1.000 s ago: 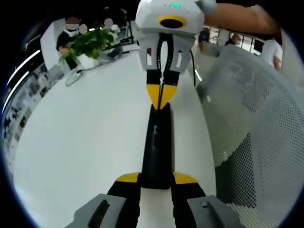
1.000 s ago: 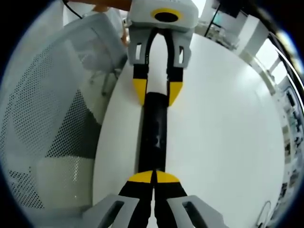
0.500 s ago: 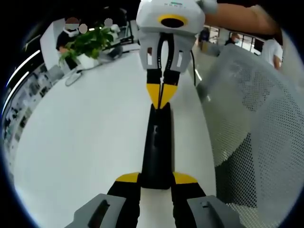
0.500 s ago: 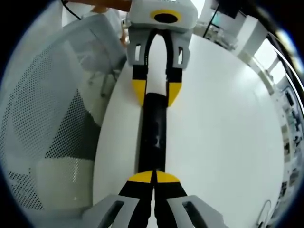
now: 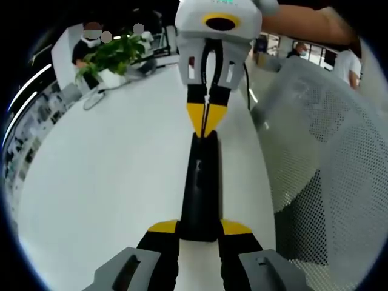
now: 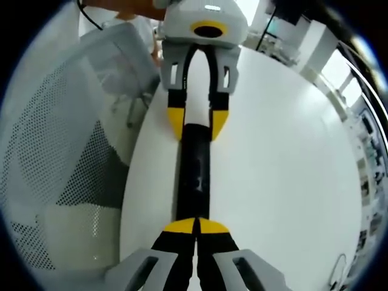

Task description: Press the specified remote control buttons in sequence, fully releasing each button before pressing the next.

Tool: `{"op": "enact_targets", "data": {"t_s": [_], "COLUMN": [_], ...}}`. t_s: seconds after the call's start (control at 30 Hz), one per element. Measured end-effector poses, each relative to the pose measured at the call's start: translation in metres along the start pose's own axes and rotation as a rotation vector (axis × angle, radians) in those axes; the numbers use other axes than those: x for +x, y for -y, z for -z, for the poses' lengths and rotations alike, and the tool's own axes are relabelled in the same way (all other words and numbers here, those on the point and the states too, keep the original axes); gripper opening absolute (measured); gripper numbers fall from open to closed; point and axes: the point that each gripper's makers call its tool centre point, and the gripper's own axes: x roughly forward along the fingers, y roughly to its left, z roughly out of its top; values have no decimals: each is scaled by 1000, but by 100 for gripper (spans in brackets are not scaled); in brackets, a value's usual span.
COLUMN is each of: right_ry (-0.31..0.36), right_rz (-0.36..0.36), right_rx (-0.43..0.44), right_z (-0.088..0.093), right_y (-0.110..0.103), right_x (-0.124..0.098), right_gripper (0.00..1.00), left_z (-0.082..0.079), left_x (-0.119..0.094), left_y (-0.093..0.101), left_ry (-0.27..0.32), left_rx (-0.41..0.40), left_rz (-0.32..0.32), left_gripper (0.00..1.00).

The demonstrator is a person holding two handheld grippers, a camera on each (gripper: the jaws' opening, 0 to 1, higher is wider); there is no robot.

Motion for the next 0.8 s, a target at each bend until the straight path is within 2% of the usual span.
{"op": "enact_targets", "data": {"t_s": [0.8], "right_ry": [-6], "right_rz": [-32], "right_rx": [-46], "right_z": [-18], "right_y": [0], "right_x": [8], "right_gripper": [0], "left_z": [-1], "left_x": [0], "left_y": [1], "left_ry": [5], "left_rx": [1], "left_rz": [3], "left_gripper": [23]}}
